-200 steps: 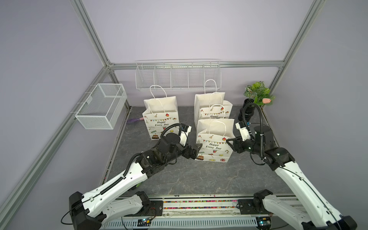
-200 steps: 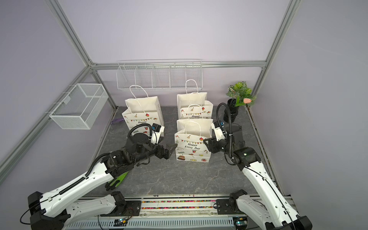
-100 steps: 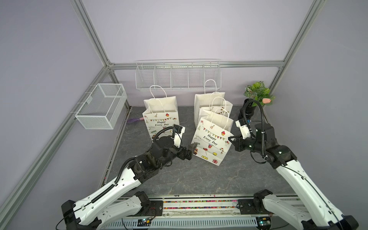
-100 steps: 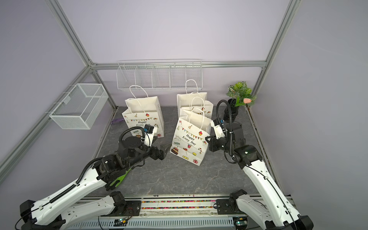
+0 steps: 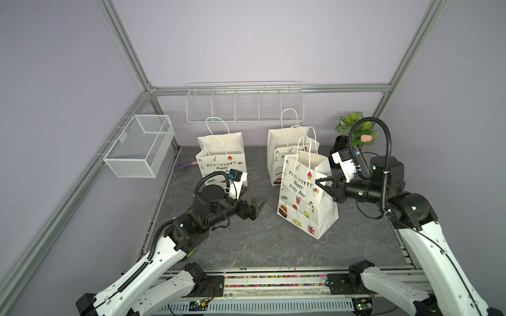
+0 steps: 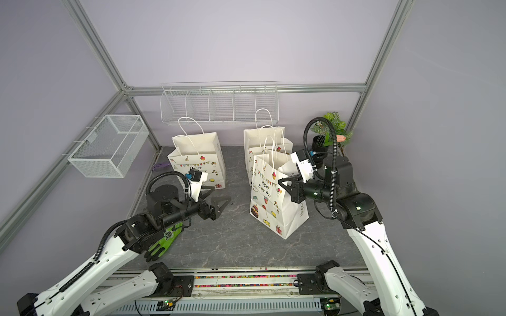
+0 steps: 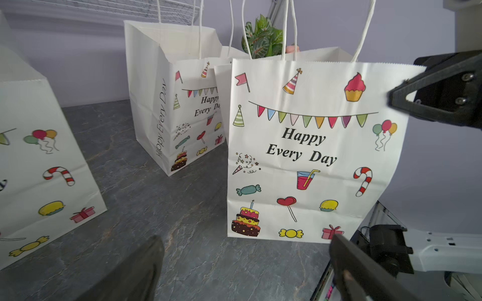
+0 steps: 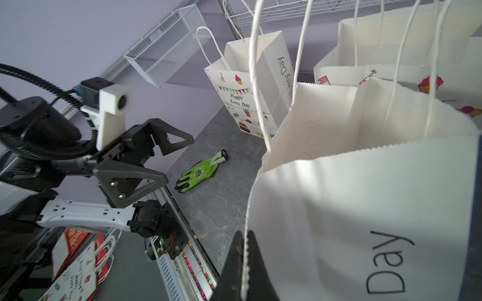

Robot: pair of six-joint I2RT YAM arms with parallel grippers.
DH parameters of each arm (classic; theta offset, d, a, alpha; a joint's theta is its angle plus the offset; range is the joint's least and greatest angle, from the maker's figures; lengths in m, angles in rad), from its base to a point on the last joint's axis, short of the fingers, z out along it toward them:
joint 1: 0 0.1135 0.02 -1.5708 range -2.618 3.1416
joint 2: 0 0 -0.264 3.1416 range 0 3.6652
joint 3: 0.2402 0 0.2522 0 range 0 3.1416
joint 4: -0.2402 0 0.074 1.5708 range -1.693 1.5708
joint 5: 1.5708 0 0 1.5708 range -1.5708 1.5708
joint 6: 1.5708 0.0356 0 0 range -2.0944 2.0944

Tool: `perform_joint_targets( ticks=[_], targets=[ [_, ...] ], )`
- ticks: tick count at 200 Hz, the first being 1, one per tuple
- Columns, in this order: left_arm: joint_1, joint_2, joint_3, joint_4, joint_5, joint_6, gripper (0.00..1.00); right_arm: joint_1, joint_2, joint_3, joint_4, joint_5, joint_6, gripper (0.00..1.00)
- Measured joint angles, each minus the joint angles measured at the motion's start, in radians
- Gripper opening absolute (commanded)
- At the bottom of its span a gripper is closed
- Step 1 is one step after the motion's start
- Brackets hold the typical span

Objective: Put away the paper bag
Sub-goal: Pick up the paper bag from the center of the board.

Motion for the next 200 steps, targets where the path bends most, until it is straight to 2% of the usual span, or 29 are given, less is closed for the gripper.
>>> perform_joint_targets(
  ticks=[42,81,93,131,194,200],
  targets=[
    [0.014,0.06,0.022,0.0,0.095,0.013,1.0,0.0,0.0,0.067,-0.027,-0.138,0.015,0.07],
    [0.158,0.048,0.022,0.089,0.288,-0.031,1.0,0.0,-0.016,0.088,-0.027,-0.235,0.045,0.07],
    [0.175,0.047,0.024,0.122,0.352,-0.049,0.94,0.0,-0.021,0.09,-0.024,-0.26,0.055,0.07],
    [0.177,0.051,0.033,0.187,0.529,-0.104,0.64,0.0,-0.024,0.1,-0.018,-0.298,0.07,0.07],
    [0.177,0.048,0.027,0.212,0.62,-0.134,0.59,0.0,-0.024,0.104,-0.008,-0.312,0.089,0.07],
    [0.177,0.047,0.025,0.216,0.624,-0.137,0.55,0.0,-0.024,0.104,-0.005,-0.313,0.091,0.07]
  ],
)
